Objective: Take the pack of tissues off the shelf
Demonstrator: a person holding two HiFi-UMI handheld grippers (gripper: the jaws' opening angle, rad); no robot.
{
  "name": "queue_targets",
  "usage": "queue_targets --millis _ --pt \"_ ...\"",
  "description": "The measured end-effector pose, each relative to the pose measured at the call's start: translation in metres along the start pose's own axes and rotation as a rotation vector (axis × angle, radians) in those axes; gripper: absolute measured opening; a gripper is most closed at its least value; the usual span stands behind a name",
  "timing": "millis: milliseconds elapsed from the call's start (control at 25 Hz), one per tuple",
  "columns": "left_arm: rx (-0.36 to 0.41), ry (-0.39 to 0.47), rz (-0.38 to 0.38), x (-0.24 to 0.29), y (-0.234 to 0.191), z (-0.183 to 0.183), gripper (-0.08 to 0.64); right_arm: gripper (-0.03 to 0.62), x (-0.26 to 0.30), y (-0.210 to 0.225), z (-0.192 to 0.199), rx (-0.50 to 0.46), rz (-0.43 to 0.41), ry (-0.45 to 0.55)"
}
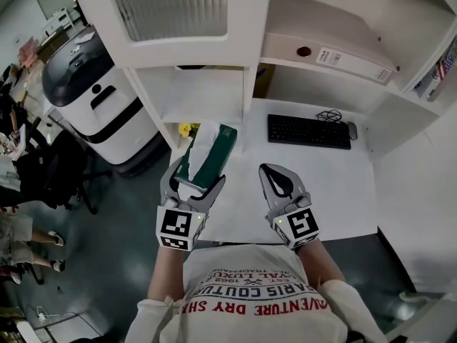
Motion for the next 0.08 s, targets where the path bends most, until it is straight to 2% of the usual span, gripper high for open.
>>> queue_targets --millis 80 --pt "0.0 0.002 0.003 -0.001 0.0011 -0.0001 0.437 0.0 -0.0008 -0.0012 0.0001 0.001 -0.001 -0.001"
Point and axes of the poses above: the fingertips, and each gripper's own axes: x forward along the fingers, y to its right, z out of its underside, the point moved 6 cm from there along -x, backward along the fingers, and after that the axes turned 1 degree about y, right-handed, at the moved point
